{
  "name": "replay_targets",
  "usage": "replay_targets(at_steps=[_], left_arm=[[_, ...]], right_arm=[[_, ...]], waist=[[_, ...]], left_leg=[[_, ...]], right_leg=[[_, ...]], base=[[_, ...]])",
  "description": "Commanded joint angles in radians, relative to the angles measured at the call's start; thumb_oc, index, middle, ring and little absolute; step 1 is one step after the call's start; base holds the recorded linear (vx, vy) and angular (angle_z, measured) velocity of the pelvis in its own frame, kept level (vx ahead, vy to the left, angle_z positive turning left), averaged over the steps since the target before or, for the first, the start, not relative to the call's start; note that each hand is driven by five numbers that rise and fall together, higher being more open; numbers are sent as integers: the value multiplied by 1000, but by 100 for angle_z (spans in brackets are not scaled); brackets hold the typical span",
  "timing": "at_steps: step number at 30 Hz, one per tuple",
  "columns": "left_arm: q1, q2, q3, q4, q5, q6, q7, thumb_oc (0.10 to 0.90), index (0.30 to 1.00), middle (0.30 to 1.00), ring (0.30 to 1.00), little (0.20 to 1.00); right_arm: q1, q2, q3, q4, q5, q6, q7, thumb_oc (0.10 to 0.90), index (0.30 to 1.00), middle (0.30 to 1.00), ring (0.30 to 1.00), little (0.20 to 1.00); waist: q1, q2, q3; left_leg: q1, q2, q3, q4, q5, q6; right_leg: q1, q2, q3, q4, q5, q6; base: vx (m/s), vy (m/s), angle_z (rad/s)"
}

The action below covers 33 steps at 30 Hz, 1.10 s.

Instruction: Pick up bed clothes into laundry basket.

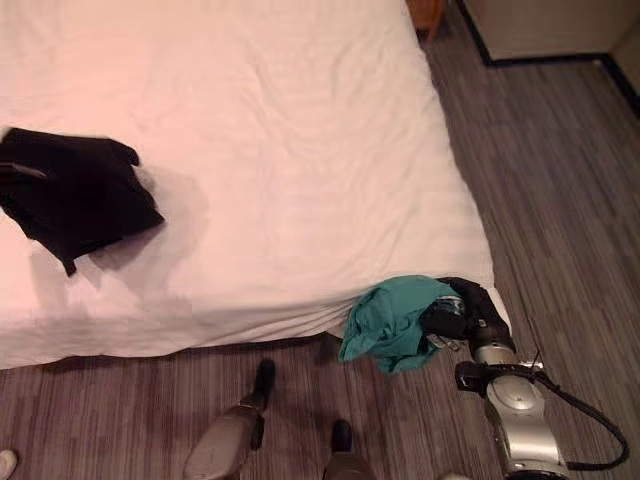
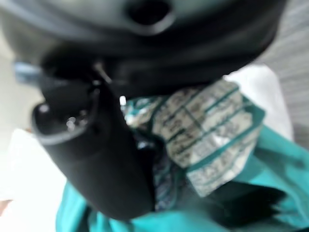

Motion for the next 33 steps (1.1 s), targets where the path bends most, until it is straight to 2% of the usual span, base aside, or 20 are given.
replay_targets(at_steps=[1, 4, 5, 7, 9, 13, 14, 15, 16, 17, 19, 20, 21, 22, 23, 25, 27, 29, 30, 33], left_arm=[[29, -103, 149, -190, 40, -155, -2, 400, 300, 300, 300, 300], [58, -178, 147, -263, 40, -154, -10, 400, 300, 300, 300, 300], [89, -294, 102, -379, 53, -149, -69, 400, 300, 300, 300, 300], [80, -319, 70, -410, 64, -146, -80, 400, 300, 300, 300, 300], [50, -391, -31, -477, 56, -142, -110, 400, 300, 300, 300, 300], [-35, -447, -205, -492, 46, -116, -130, 400, 300, 300, 300, 300], [-60, -442, -222, -481, 52, -119, -121, 400, 300, 300, 300, 300], [-109, -477, -277, -448, 24, -110, -99, 400, 300, 300, 300, 300], [-112, -478, -279, -446, 24, -111, -99, 400, 300, 300, 300, 300], [-110, -481, -289, -448, 45, -106, -98, 400, 300, 300, 300, 300], [-86, -485, -286, -470, 50, -94, -102, 400, 300, 300, 300, 300], [-79, -502, -292, -470, 26, -90, -112, 400, 300, 300, 300, 300], [-53, -513, -296, -470, 16, -78, -131, 400, 300, 300, 300, 300], [-50, -512, -297, -471, 16, -77, -131, 400, 300, 300, 300, 300], [-20, -509, -291, -486, 22, -72, -140, 400, 300, 300, 300, 300], [14, -517, -296, -497, 1, -64, -152, 400, 300, 300, 300, 300], [31, -516, -305, -505, -2, -60, -161, 400, 300, 300, 300, 300], [62, -524, -296, -502, -10, -58, -167, 400, 300, 300, 300, 300], [64, -524, -296, -502, -10, -58, -168, 400, 300, 300, 300, 300], [71, -547, -296, -494, 0, -53, -162, 400, 300, 300, 300, 300]], right_arm=[[-126, -70, -102, -132, 55, -139, -68, 400, 300, 300, 300, 300], [-126, -53, -102, -141, 42, -139, -69, 400, 300, 300, 300, 300], [-129, -7, -109, -162, 28, -140, -66, 400, 300, 300, 300, 300], [-128, 20, -109, -171, 21, -142, -73, 400, 300, 300, 300, 300], [-104, 78, -118, -201, -6, -146, -80, 400, 300, 300, 300, 300], [-92, 147, -63, -239, -29, -143, -62, 400, 300, 300, 300, 300], [-79, 159, -57, -248, -39, -142, -58, 400, 300, 300, 300, 300], [-52, 183, -48, -247, -46, -138, -71, 400, 300, 300, 300, 300], [-51, 184, -50, -248, -46, -137, -71, 400, 300, 300, 300, 300], [-51, 196, -47, -245, -42, -136, -77, 400, 300, 300, 300, 300], [-56, 211, -28, -237, -48, -135, -77, 400, 300, 300, 300, 300], [-51, 212, -23, -237, -52, -135, -75, 400, 300, 300, 300, 300], [-61, 217, -1, -228, -60, -132, -76, 400, 300, 300, 300, 300], [-59, 219, 0, -227, -60, -133, -76, 400, 300, 300, 300, 300], [-74, 229, 18, -218, -65, -133, -81, 400, 300, 300, 300, 300], [-93, 242, 56, -233, -70, -128, -76, 400, 300, 300, 300, 300], [-92, 247, 73, -244, -74, -127, -68, 400, 300, 300, 300, 300], [-78, 249, 80, -264, -50, -128, -55, 400, 300, 300, 300, 300], [-77, 248, 81, -265, -50, -128, -55, 400, 300, 300, 300, 300], [-32, 238, 61, -304, -29, -132, -50, 400, 300, 300, 300, 300]], waist=[[-13, -67, -164], [-9, -65, -177], [-31, -53, -198], [-36, -48, -202], [-77, -45, -186], [-125, -83, -154], [-131, -94, -140], [-125, -88, -133], [-124, -90, -133], [-109, -79, -141], [-79, -72, -164], [-65, -79, -181], [-16, -92, -227], [-15, -95, -227], [20, -108, -246], [53, -134, -270], [60, -160, -280], [52, -162, -270], [52, -160, -270], [24, -155, -226]], left_leg=[[25, -146, -87, 265, -145, 129], [55, -167, -86, 267, -176, 145], [115, -217, -92, 259, -252, 190], [128, -240, -105, 251, -271, 209], [135, -252, -108, 179, -277, 230], [99, -228, 5, 117, -277, 264], [76, -216, 17, 117, -259, 267], [29, -163, 54, 113, -219, 267], [28, -165, 54, 112, -216, 266], [13, -131, 83, 107, -199, 269], [4, -93, 122, 75, -168, 270], [-2, -83, 149, 70, -165, 269], [-32, -60, 211, 71, -148, 260], [-29, -63, 213, 72, -151, 261], [-40, -49, 253, 76, -143, 253], [-65, -14, 315, 87, -129, 236], [-104, 20, 336, 98, -111, 215], [-127, 95, 351, 48, -21, 158], [-123, 99, 350, 42, -17, 154], [-130, 145, 283, 22, 60, 111]], right_leg=[[-48, -35, 74, -49, 178, 21], [-65, -23, 110, -66, 203, 28], [-105, 11, 180, -78, 246, 39], [-130, 21, 200, -82, 266, 45], [-210, 40, 245, -70, 322, 64], [-360, 85, 300, -4, 383, 101], [-384, 91, 298, 43, 362, 112], [-355, 68, 189, 200, 245, 85], [-361, 66, 189, 209, 241, 84], [-326, 28, 99, 263, 184, 52], [-262, -36, 7, 343, 139, 29], [-221, -79, -26, 360, 140, 27], [-131, -173, -115, 340, 167, 36], [-124, -175, -115, 333, 168, 38], [-71, -241, -181, 311, 202, 51], [-9, -284, -226, 245, 242, 78], [39, -242, -185, 134, 191, 96], [49, -176, -165, -9, 79, 90], [51, -171, -164, -12, 81, 87], [72, -75, -109, -94, 64, 38]], base=[[-169, -49, -61], [-153, 17, -82], [-100, 33, -107], [-159, 50, -104], [-338, 80, -69], [-374, 40, -127], [-649, -116, -157], [-512, -97, -115], [-475, -60, -81], [-206, -7, -72], [-245, 2, -126], [-250, -98, -124], [-154, -106, -143], [-165, -154, -150], [-116, -135, -150], [-224, -268, -105], [-284, -335, -79], [-333, -449, -82], [-243, -478, -78], [-215, -376, -18]])
